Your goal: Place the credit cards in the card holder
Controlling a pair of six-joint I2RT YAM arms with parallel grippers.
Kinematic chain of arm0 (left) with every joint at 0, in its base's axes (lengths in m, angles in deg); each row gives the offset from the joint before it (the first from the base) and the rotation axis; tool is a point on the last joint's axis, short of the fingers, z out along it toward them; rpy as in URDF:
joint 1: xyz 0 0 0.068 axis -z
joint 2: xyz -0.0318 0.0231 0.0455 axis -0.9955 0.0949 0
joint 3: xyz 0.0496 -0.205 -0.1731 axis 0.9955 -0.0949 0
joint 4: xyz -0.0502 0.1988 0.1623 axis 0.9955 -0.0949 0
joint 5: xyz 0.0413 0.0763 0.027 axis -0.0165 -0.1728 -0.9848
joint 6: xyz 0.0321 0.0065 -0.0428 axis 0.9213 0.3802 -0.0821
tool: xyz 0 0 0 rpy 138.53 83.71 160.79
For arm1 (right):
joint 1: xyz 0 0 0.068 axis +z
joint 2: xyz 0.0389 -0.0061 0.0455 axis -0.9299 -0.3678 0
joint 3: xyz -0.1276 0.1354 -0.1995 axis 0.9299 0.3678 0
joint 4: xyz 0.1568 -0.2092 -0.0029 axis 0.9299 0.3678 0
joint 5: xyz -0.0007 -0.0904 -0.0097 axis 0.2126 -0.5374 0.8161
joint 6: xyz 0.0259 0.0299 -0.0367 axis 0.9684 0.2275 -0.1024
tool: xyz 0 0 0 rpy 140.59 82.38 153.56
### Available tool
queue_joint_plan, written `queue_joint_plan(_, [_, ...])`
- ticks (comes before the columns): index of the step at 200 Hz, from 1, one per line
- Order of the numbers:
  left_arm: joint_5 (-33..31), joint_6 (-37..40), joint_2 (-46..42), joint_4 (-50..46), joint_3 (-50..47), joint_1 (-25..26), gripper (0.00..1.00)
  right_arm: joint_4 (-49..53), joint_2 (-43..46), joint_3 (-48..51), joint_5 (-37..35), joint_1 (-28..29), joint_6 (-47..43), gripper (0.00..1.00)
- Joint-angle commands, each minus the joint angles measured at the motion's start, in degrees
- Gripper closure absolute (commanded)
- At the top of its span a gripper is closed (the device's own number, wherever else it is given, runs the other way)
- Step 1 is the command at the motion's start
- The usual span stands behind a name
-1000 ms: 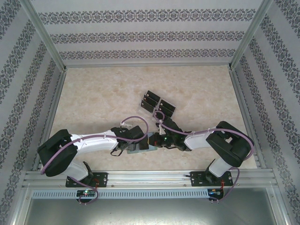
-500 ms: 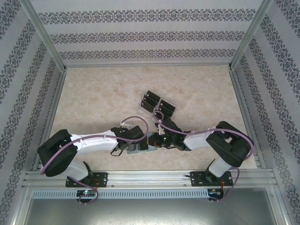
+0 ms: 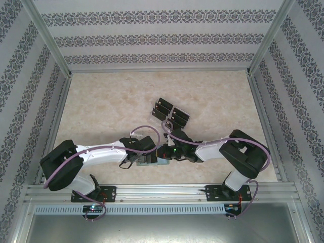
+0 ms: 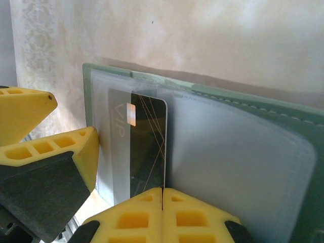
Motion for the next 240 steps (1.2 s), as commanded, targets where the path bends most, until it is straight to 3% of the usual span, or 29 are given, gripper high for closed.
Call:
queue_joint_plan(1, [0.41,-0.64,0.30,-1.88,-1.84,1.09,0.24,0.04,-1.08,-1.18,-0.35,1.18,0.51,1.00])
queue_joint_plan(98, [0.25,-0.98,-0.22,-1.54,-2.26,1.26,0.24,-2.09,-3.47,-2.17,-1.37,3.43,2.67,1.00])
queue_joint_plan(167, [-3.63,-2.67,-8.07,-7.54,-1.17,0.09,0.19,-1.79,-3.39,-1.84,-2.27,3.42,2.94,1.00])
queue_joint_plan(240, [-3.62,-3.19,-9.55,-9.31,-5.70,-1.29,0.19,-0.52,-2.79,-1.98,-2.56,3.44,2.89,1.00])
